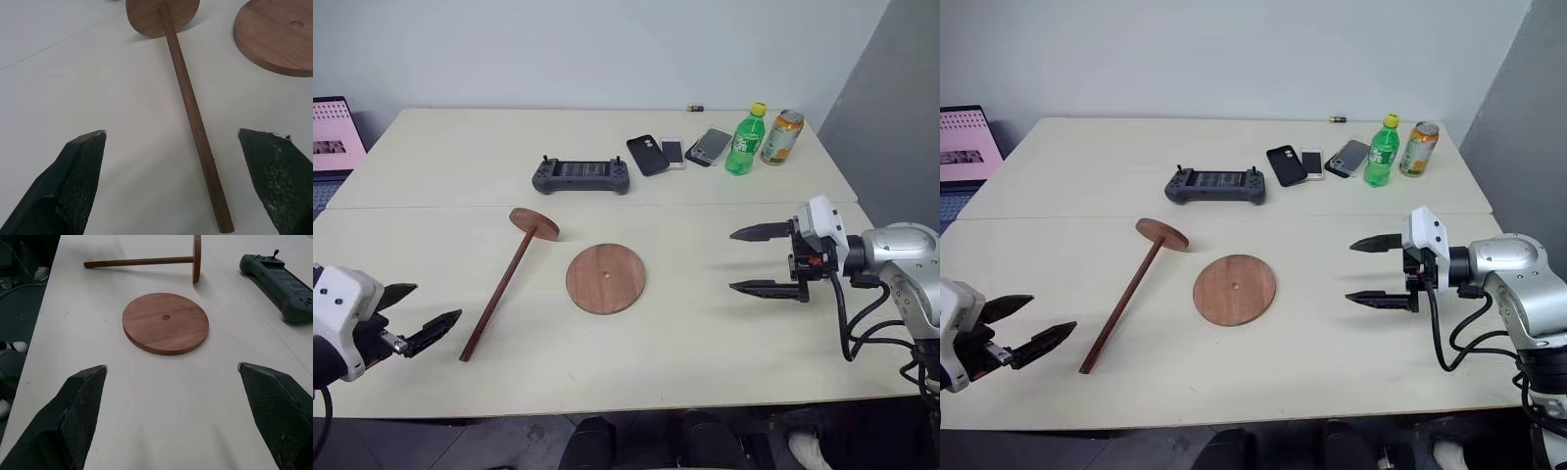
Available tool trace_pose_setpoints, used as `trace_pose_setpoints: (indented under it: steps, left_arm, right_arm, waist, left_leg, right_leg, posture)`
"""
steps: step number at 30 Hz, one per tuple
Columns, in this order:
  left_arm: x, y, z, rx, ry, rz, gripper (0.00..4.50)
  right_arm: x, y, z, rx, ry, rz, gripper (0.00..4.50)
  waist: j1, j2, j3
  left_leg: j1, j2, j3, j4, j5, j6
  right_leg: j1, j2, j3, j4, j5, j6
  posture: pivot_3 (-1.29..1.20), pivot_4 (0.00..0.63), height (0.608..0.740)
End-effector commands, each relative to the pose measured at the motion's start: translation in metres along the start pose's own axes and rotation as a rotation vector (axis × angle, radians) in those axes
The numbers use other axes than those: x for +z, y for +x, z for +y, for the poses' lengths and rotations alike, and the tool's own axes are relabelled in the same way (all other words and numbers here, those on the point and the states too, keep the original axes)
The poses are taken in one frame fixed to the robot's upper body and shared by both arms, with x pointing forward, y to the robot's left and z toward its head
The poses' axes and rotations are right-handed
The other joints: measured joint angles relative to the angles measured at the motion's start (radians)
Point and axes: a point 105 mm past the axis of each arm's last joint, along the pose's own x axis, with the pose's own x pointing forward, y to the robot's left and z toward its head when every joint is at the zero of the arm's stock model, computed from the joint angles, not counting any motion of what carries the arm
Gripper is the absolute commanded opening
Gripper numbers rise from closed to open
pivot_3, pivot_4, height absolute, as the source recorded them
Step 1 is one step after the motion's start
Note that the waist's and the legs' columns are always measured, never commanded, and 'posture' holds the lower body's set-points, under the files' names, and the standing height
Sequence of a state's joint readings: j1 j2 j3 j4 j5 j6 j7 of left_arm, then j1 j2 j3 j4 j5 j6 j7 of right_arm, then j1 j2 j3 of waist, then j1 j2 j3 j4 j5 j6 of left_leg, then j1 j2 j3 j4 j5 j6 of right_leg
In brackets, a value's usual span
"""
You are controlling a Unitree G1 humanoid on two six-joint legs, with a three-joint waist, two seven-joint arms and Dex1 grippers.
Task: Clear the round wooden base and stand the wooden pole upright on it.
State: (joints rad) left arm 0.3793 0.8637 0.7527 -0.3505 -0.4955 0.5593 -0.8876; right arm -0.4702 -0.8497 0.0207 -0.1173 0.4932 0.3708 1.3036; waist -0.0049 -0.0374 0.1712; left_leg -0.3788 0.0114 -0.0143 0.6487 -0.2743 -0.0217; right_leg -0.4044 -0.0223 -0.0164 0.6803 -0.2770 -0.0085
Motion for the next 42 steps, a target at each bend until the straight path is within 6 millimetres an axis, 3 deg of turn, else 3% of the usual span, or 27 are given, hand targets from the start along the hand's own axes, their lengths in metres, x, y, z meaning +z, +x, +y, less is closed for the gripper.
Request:
trace_pose_setpoints:
  steps: [1,19,31,37,42]
  left_arm:
    - [0.011,-0.007,0.008,0.033,0.049,-0.014,4.5]
    - [0.016,-0.004,0.017,0.019,0.066,-0.01,4.5]
    - [0.02,0.01,0.022,0.002,0.07,-0.023,4.5]
    - [0.021,0.031,0.027,-0.035,0.026,0.026,4.5]
    - [0.034,0.059,0.03,-0.071,-0.051,0.067,4.5]
  right_arm:
    - [0.015,0.0,0.0,0.009,-0.052,-0.023,4.49]
    - [0.019,0.003,0.006,0.025,-0.025,-0.055,4.49]
    - [0.019,0.018,0.01,-0.029,0.002,-0.084,4.49]
    - [0.033,0.031,0.02,0.001,0.008,-0.158,4.49]
    - [0.044,0.048,0.034,0.073,0.044,-0.211,4.49]
  waist:
    - [0.0,0.0,0.0]
    - [0.0,0.0,0.0]
    - [0.0,0.0,0.0]
    - [0.001,0.0,0.0]
    - [0.001,-0.001,0.0]
  left_leg:
    - [0.0,0.0,0.0,0.0,0.0,0.0]
    - [0.0,0.0,0.0,0.0,0.0,0.0]
    - [0.0,0.0,0.0,0.0,0.0,0.0]
    - [0.0,0.0,0.0,0.0,0.0,0.0]
    - [-0.001,0.0,0.0,0.0,0.0,0.0]
  right_leg:
    - [0.0,0.0,0.0,0.0,0.0,0.0]
    - [0.0,0.0,0.0,0.0,0.0,0.0]
    - [0.0,0.0,0.0,0.0,0.0,0.0]
    - [0.0,0.0,-0.001,0.0,0.0,0.0]
    - [-0.001,0.0,-0.001,0.0,0.0,0.0]
  posture:
    - [0.0,0.15,0.74]
    - [0.0,0.15,0.74]
    - [0.0,0.15,0.74]
    - [0.0,0.15,0.74]
    - [0.0,0.15,0.74]
